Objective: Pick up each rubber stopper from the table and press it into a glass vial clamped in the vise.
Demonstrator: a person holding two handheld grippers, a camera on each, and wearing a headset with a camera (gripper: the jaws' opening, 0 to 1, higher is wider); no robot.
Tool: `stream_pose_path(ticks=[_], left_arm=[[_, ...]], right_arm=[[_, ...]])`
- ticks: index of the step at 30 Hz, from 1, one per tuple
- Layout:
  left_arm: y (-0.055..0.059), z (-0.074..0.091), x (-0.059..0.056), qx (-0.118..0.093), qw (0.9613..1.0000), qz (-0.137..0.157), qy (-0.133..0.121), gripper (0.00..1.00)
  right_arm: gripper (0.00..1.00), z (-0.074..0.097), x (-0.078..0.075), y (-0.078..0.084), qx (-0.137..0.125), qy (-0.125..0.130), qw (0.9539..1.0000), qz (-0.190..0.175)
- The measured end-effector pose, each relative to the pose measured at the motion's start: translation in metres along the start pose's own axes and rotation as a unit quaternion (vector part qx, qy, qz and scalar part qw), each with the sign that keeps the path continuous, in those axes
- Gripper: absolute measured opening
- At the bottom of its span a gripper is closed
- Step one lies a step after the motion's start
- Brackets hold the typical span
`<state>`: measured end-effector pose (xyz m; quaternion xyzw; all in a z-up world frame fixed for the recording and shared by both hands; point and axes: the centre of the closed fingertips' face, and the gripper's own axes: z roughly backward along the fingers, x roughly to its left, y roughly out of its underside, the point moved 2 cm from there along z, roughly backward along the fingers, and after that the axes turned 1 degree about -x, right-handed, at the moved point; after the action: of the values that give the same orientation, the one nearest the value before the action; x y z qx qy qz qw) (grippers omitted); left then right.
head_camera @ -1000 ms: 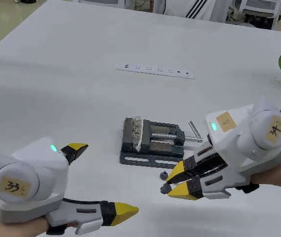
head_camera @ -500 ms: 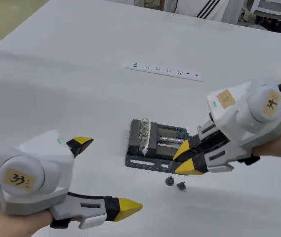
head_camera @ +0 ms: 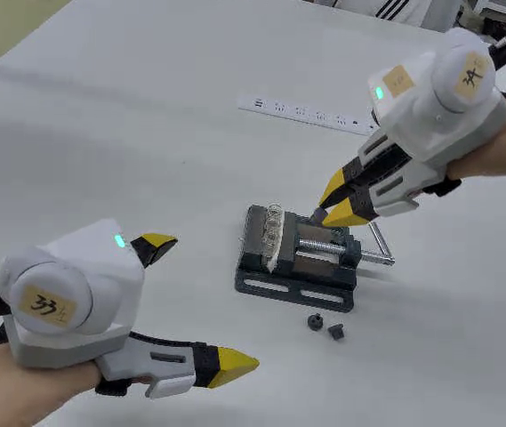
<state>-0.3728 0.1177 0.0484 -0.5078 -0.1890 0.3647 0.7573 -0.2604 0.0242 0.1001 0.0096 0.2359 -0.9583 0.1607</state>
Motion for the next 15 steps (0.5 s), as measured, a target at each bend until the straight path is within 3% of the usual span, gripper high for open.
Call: stream_pose_path(ticks=[15], left_arm=[[0.002,-0.007,0.005,0.001,0.9997,0.023,-0.002,0.99]], right_arm=[[0.05,-0.024,-0.03,-0.005,0.051,-0.037,0.9971,0.044]])
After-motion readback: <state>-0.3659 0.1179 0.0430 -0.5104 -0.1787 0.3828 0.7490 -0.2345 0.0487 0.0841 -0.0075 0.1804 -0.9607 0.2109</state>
